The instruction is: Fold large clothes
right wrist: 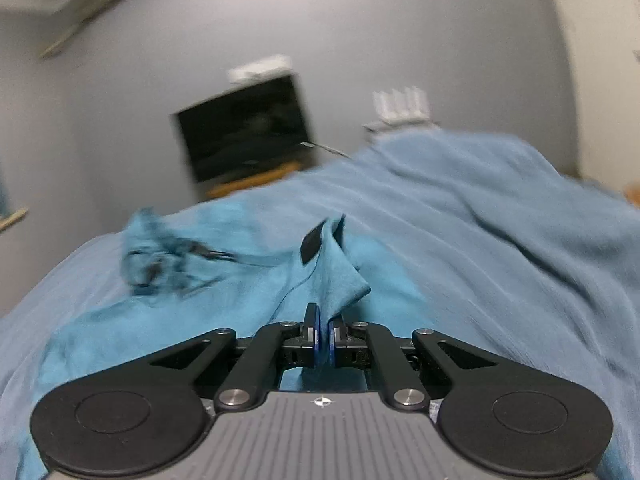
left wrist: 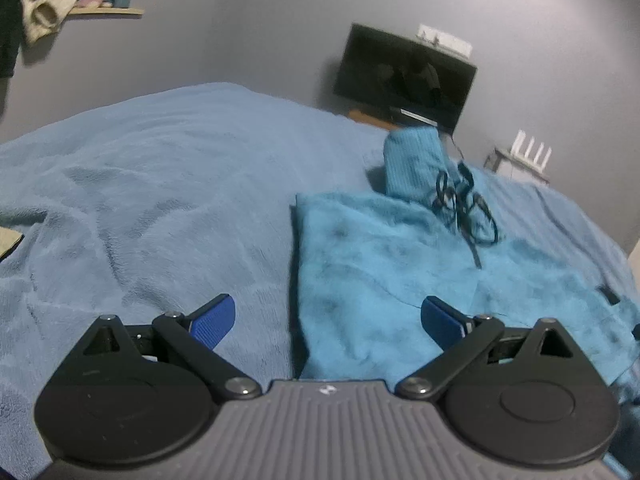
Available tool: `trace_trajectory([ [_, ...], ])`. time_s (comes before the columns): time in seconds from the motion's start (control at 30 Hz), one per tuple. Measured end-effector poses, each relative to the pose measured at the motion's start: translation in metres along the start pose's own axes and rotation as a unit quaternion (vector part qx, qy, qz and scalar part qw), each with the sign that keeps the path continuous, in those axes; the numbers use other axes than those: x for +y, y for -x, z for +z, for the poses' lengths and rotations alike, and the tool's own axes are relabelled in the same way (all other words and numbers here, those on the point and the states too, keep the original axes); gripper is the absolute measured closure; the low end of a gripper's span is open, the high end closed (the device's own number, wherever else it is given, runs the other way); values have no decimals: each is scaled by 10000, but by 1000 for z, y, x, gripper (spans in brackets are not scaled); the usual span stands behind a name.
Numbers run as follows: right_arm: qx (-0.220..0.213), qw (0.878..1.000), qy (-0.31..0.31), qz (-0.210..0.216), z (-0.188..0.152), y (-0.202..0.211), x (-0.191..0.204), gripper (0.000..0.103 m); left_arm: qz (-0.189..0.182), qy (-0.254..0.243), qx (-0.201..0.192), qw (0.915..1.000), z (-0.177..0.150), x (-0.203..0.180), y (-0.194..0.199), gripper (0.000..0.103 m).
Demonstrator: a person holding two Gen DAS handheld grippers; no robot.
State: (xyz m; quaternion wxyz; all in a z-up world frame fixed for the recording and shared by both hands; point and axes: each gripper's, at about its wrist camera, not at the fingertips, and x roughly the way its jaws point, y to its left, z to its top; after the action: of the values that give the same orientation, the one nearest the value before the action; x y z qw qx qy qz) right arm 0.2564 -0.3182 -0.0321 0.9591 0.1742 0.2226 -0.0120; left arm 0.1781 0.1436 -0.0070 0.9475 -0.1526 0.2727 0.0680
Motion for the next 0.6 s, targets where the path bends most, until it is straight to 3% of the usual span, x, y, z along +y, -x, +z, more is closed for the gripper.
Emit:
trace_trajectory([
  [0.1,376,9979,-527,6,-14,-20,-26,94,48,-242,220,9995,-6,-8,-8,4],
  [0.27,449,9965,-687,139,-23,-32,-25,84,117,-644,443,9969,-16,-20,-16,4],
  [0.33,256,9978,-581,198,-20,-24,-19,95,149,-783,449,9958,-18,-25,-17,4],
  [0.43,-140,9991,-329,230,-13,-9,-10,94,142,-925,442,9946,-21,-29,-19,4],
  [0.5,-42,9998,-195,80,-10,-15,-9,93,129,-977,490,9939,-22,-30,-21,4],
  [0.6,260,9986,-236,-401,-16,-26,-17,67,201,-1036,602,9926,-26,-30,-26,4],
])
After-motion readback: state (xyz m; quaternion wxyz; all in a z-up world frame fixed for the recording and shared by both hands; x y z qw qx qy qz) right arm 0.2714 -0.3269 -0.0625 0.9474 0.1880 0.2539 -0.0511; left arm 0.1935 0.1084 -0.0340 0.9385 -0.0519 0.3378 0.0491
